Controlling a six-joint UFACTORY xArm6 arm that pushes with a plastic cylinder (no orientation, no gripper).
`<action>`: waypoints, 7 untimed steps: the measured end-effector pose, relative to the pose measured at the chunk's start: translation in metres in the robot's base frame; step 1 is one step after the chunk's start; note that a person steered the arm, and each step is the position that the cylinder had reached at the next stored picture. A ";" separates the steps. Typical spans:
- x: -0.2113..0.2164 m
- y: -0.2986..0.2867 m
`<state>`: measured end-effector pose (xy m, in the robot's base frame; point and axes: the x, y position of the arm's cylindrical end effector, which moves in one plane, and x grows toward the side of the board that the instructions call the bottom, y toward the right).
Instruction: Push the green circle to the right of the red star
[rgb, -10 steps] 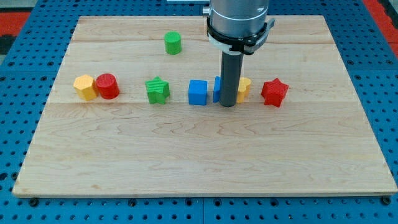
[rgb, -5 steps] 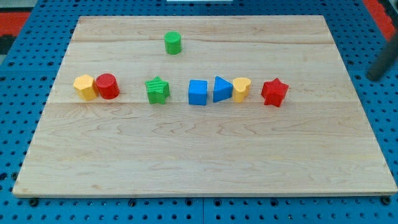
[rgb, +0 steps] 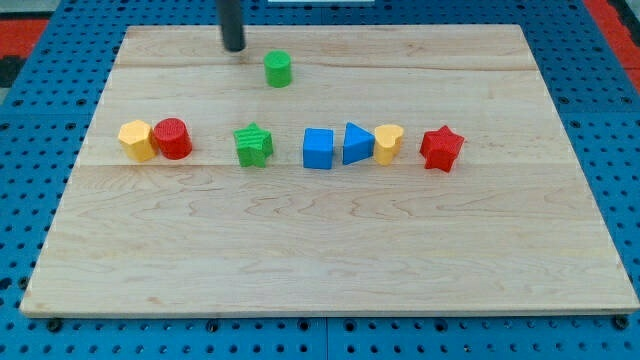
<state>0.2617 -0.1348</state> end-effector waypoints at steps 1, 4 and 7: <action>0.044 0.086; -0.009 0.048; 0.052 0.069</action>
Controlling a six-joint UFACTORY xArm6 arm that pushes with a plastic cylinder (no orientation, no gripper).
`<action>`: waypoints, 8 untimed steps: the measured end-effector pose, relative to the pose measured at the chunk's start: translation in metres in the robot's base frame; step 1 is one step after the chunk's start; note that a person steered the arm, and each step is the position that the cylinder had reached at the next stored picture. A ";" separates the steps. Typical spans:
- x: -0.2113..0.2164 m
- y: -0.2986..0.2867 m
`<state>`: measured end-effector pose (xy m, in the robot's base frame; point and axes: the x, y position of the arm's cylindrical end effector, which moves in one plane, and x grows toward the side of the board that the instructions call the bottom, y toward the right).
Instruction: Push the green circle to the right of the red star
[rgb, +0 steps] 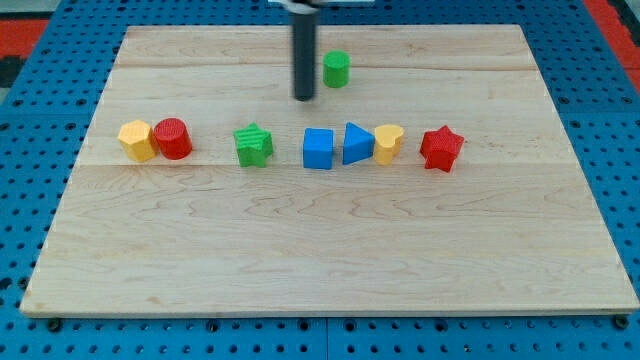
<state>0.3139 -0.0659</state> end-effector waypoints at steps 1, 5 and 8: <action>-0.046 -0.012; -0.004 0.216; -0.008 0.186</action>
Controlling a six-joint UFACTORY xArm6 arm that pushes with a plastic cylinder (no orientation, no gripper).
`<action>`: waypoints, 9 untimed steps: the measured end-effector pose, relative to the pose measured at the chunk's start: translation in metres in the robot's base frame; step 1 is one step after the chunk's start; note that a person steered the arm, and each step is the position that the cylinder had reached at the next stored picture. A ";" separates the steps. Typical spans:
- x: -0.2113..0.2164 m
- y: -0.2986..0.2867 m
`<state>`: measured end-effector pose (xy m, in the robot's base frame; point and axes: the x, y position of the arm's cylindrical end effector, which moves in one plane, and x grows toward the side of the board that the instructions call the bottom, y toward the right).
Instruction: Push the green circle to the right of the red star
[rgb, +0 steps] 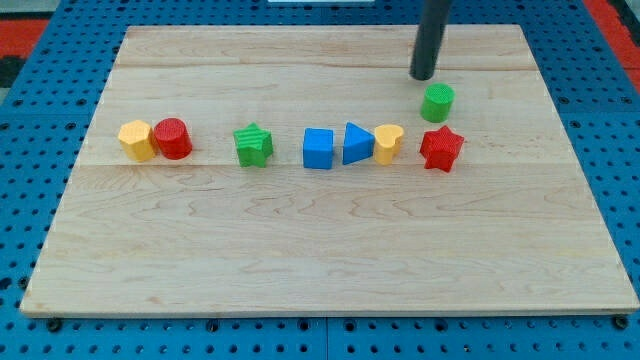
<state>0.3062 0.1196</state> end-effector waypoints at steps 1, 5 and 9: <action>0.065 0.028; 0.096 0.178; 0.151 0.113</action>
